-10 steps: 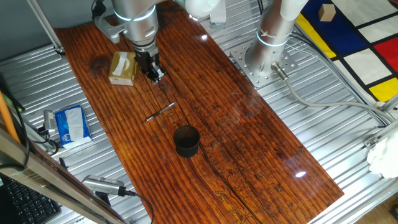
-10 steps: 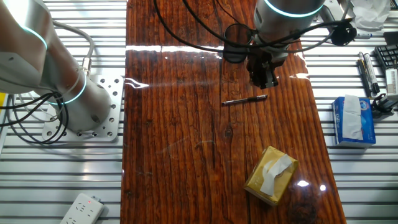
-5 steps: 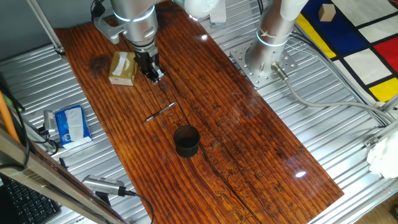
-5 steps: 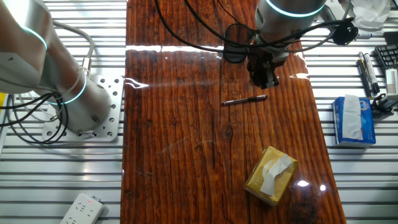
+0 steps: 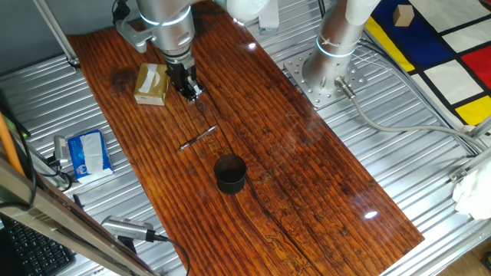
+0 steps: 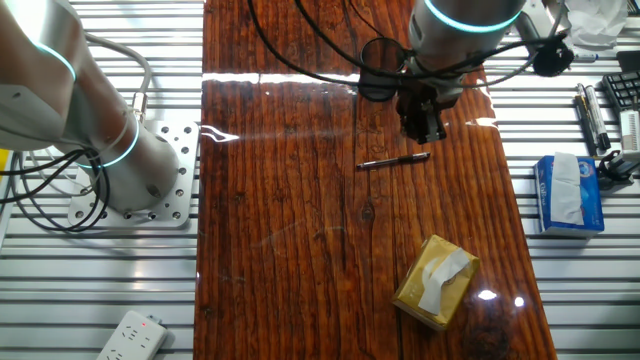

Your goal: Put the pen into the pen holder

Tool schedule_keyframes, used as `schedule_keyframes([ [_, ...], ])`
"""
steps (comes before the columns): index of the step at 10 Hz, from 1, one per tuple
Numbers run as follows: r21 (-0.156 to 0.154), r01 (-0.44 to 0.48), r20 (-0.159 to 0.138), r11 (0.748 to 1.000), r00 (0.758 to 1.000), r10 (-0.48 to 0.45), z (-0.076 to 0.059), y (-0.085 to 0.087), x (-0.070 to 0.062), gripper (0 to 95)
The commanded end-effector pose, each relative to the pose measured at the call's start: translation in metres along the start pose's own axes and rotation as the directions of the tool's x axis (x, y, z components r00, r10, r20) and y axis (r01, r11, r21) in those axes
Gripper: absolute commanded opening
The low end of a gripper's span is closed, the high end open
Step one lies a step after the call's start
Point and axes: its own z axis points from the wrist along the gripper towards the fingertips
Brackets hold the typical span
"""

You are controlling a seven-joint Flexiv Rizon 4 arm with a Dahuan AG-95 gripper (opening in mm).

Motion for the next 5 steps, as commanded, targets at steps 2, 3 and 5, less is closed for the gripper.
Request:
schedule_keyframes([
  [2,-0.009,-0.003,0.012,1.000,1.000,0.003,-0.0008,0.0010,-0.0014,0.0],
  [3,-0.014,-0.018,0.013,1.000,1.000,0.018,-0.0005,0.0015,-0.0015,0.0],
  [5,-0.048,-0.016,0.010,0.999,1.000,0.016,0.0061,0.0049,-0.0047,38.0],
])
